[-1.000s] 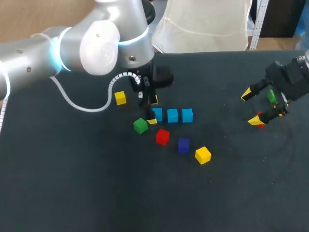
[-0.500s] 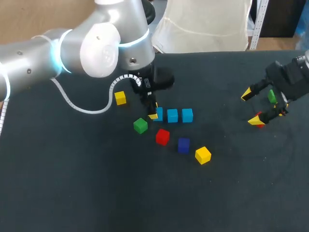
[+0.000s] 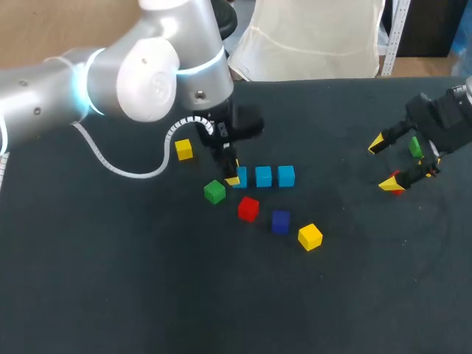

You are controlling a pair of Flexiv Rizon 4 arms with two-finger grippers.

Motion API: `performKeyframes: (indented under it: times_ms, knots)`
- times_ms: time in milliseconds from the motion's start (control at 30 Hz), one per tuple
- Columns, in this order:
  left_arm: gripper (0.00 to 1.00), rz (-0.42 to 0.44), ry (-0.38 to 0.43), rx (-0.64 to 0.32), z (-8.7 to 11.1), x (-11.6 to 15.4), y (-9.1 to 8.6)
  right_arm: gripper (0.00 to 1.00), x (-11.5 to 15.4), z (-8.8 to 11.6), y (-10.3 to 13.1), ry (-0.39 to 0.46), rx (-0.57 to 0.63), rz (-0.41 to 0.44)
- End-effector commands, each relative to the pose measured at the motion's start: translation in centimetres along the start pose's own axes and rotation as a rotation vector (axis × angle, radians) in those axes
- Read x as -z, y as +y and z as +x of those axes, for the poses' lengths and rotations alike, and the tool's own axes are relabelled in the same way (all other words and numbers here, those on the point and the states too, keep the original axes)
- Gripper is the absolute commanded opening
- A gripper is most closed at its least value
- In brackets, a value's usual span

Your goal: Place the blue cubes, place green cubes on the blue cubes, place the yellow cubes on the green cubes, then place the red cubes on the yellow cubes, and place purple cube on the red cubes.

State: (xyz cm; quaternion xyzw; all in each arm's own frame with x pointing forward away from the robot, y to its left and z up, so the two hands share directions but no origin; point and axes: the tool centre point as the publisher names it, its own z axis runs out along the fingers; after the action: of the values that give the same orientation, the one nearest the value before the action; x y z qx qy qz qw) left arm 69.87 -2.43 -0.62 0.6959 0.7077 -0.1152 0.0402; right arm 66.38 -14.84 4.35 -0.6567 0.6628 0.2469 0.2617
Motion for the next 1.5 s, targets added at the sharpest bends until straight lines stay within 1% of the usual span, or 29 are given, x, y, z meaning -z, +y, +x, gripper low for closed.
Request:
performKeyframes:
  times_ms: [33, 233, 300, 467, 500, 533, 567, 600, 633, 1133, 1333, 1433, 1500]
  knots:
    - [0.20, -0.006, -0.013, 0.004, 0.3, -0.1, -0.4, 1.00, 0.0, 0.1, -0.1, -0.003, 0.001, -0.001]
    - [0.21, -0.006, -0.027, 0.017, 0.2, -0.1, -0.3, 1.00, 0.0, 0.1, -0.1, -0.003, 0.001, -0.001]
    - [0.24, -0.006, -0.030, 0.021, 0.2, -0.1, -0.3, 1.00, 0.0, 0.1, -0.1, -0.003, 0.001, -0.001]
    - [0.25, -0.009, -0.040, 0.028, 0.0, -0.1, -0.1, 1.00, 0.0, 0.1, -0.1, -0.003, 0.001, -0.001]
    - [0.30, -0.010, -0.036, 0.025, 0.0, 0.0, 0.0, 1.00, 0.0, 0.1, -0.1, -0.003, 0.001, -0.001]
    - [0.40, -0.009, -0.036, 0.024, 0.0, 0.0, 0.0, 1.00, 0.0, 0.1, -0.1, -0.003, 0.001, -0.001]
    - [0.60, -0.007, -0.037, 0.020, -0.1, 0.0, 0.0, 1.00, 0.0, 0.1, -0.1, -0.003, 0.001, -0.001]
    - [0.86, -0.006, -0.036, 0.018, -0.1, 0.0, 0.0, 1.00, 0.0, 0.1, -0.1, -0.003, 0.001, -0.001]
    - [1.00, -0.005, -0.035, 0.017, -0.1, 0.0, 0.0, 1.00, 0.0, 0.1, -0.1, -0.003, 0.001, -0.001]
    - [1.00, 0.001, -0.030, 0.027, 0.2, -0.1, 0.0, 1.00, 0.0, 0.1, -0.1, -0.003, 0.001, -0.001]
    - [1.00, -0.010, -0.039, 0.010, 0.0, 0.1, 0.1, 1.00, 0.0, 0.1, -0.1, -0.003, 0.001, -0.001]
    - [1.00, -0.025, -0.092, 0.008, 0.4, 1.1, -0.2, 1.00, 0.0, 0.1, -0.1, -0.003, 0.001, -0.001]
    - [1.00, -0.053, -0.121, 0.012, 0.8, 2.2, -0.5, 1.00, 0.0, 0.1, -0.1, -0.003, 0.001, -0.001]
